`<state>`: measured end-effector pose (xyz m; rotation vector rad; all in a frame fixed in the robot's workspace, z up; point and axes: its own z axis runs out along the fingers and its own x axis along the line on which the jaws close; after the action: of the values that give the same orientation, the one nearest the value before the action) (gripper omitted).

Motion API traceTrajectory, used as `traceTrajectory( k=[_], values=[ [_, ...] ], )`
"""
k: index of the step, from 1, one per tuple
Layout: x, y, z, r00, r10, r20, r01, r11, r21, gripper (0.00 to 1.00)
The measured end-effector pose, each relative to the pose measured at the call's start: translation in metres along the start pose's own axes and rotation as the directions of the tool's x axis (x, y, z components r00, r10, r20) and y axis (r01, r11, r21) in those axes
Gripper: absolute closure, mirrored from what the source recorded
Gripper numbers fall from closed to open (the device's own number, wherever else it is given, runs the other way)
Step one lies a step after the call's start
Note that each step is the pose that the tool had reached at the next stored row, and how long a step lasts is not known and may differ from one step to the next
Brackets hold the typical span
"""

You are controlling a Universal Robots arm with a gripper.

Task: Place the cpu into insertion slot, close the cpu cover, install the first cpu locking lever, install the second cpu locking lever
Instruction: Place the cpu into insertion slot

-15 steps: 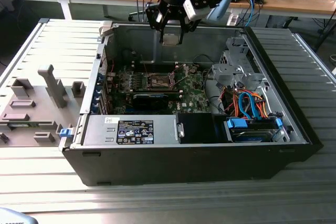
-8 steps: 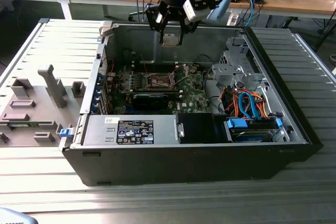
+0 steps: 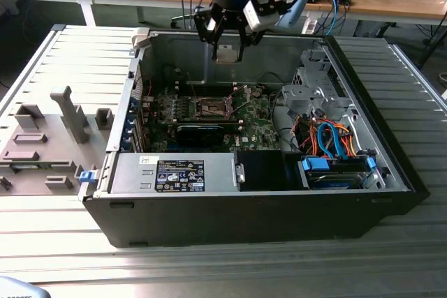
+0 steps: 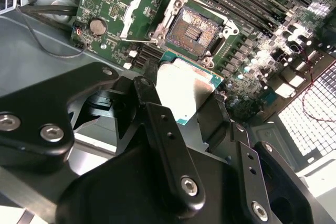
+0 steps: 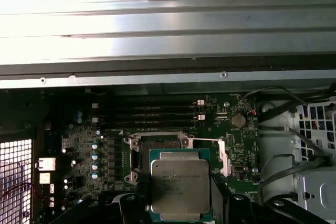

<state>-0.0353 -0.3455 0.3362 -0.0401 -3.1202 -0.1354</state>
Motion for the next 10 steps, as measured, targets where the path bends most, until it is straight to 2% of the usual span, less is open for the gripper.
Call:
traceTrajectory(
  k=[10],
  values=[
    [0.0, -0.0005, 0.0027, 1.0, 0.0, 0.0, 0.0, 1.0, 0.0, 0.45]
  ],
)
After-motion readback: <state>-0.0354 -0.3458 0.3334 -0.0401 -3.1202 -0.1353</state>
